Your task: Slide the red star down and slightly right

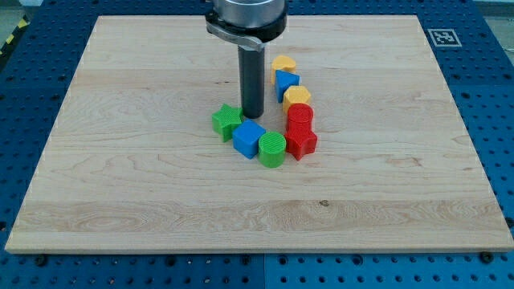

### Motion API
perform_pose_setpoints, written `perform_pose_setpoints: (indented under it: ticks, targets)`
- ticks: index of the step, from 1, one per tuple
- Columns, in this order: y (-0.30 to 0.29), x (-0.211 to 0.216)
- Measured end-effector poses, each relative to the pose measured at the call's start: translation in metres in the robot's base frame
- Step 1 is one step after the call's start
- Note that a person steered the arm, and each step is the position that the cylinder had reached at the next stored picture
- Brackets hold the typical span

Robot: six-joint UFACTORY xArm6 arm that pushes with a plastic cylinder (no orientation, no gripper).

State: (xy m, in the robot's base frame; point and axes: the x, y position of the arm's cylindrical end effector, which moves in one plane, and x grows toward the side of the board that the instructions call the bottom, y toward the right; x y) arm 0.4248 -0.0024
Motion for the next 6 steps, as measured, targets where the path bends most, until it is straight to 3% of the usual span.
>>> perform_pose_setpoints:
  ticks: [3, 6]
  targets:
    - [0.057, 0.066]
    - [0.105, 0.096]
